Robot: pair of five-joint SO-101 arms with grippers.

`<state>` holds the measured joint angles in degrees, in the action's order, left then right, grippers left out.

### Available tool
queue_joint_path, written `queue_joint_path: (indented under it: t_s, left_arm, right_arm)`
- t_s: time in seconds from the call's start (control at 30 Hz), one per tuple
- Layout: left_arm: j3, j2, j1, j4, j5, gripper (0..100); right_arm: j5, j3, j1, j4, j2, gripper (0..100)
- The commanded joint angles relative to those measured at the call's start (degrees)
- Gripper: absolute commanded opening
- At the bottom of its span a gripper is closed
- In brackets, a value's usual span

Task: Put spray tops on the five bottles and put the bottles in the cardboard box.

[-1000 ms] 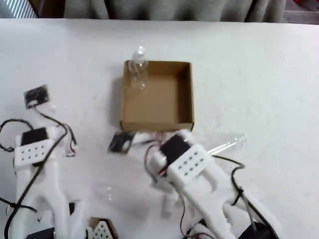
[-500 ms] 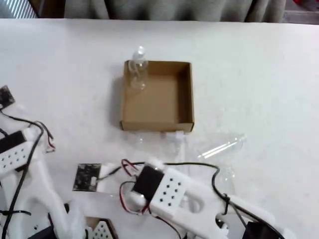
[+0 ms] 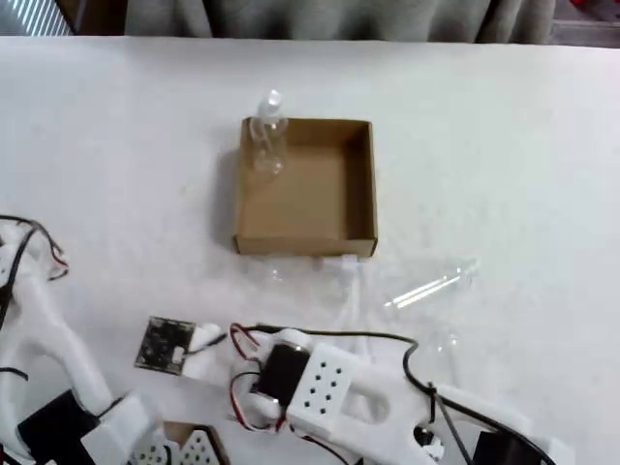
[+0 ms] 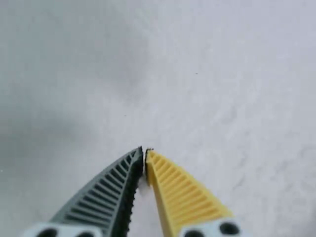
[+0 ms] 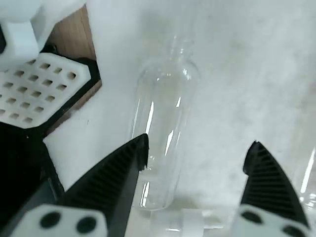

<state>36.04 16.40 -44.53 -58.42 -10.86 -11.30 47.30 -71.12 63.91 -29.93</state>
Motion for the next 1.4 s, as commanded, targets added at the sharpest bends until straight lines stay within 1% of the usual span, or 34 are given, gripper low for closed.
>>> queue_joint_path:
  t_s: [0.0,0.1,0.2,0.27,0.37,0.53,0.67,0.77,0.83,0.87,0.97,1.03,1.13,1.27,1.37]
  left_arm:
    - [-4.7,0.1,-4.7,-1.3,-0.9,2]
    - [-7.5,-0.7,-9.3,-1.7,-0.9,2]
    - [-9.8,-1.8,-11.0,-3.0,-0.9,2]
    - [-10.5,-2.4,-10.9,-4.4,-0.9,2]
    - [-10.5,-2.8,-10.9,-4.6,-0.9,2]
    - [-10.3,-2.7,-10.9,-4.8,-0.9,2]
    - [-10.3,-2.4,-10.9,-4.8,-0.8,2]
    - [-10.3,-2.3,-10.3,-4.9,-0.7,2]
    - [-10.2,-2.3,-8.9,-5.0,-0.6,2]
    - [-10.2,-2.3,-8.0,-5.5,-0.6,2]
    - [-10.2,-1.6,-4.4,-6.9,-0.5,2]
    - [-9.1,0.1,-1.6,-7.5,-0.5,2]
    - [-5.0,6.1,3.4,-7.5,-0.5,2]
    - [1.8,17.4,10.3,-7.8,-0.7,2]
    - [6.8,25.6,15.3,-7.8,-0.8,2]
  right_arm:
    - [2.1,-0.4,-0.4,-1.4,-0.8,29.4]
    - [1.8,-0.4,-0.4,-1.4,0.1,29.4]
    - [1.6,-0.8,-0.5,-3.2,4.8,29.5]
    - [1.6,-0.8,-0.5,-5.1,8.7,31.3]
    - [1.5,-2.0,-0.6,-5.3,12.2,35.8]
    - [1.5,-2.5,-0.6,-6.3,14.9,32.6]
    - [1.5,-2.5,0.0,-8.3,17.5,32.2]
    - [1.5,-2.5,1.7,-10.0,19.1,30.1]
    - [1.5,-2.5,4.3,-11.4,19.7,24.3]
    - [1.6,-2.5,5.8,-12.0,19.7,19.7]
    - [1.7,-4.2,10.9,-11.7,19.0,0.7]
    - [2.0,-6.9,14.7,-8.8,18.5,4.1]
    - [2.2,-12.2,19.0,-3.9,17.0,1.3]
    - [6.7,-19.1,21.6,1.4,14.2,1.6]
    - [7.2,-24.1,22.0,5.3,11.8,1.6]
